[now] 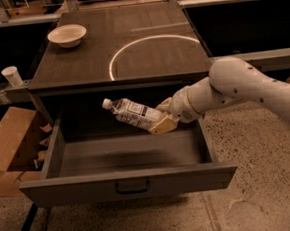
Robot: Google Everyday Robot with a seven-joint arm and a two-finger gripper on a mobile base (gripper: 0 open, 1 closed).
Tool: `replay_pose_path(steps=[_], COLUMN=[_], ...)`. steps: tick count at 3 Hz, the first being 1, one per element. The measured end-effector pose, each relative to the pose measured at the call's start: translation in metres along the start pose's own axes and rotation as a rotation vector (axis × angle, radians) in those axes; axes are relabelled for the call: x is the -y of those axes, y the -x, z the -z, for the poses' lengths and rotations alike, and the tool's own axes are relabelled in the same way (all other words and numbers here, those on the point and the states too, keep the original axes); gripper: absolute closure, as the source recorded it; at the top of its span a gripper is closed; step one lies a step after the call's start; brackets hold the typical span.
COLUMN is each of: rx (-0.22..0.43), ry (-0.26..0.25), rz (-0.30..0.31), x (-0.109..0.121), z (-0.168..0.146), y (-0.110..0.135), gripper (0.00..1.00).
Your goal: Pick blue plastic bottle from top drawer and place on counter
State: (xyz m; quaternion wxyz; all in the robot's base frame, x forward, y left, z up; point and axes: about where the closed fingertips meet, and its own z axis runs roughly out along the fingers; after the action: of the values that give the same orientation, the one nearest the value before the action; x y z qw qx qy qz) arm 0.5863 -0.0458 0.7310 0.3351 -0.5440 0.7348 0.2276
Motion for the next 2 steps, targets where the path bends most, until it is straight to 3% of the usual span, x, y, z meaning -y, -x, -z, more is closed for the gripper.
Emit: replay_pose_path(steps=[2], rx=[0.015], ry=[-0.018], rz=[0.006], x=[0.0023], z=[0.0087], y=[0.0047], gripper=[1.0])
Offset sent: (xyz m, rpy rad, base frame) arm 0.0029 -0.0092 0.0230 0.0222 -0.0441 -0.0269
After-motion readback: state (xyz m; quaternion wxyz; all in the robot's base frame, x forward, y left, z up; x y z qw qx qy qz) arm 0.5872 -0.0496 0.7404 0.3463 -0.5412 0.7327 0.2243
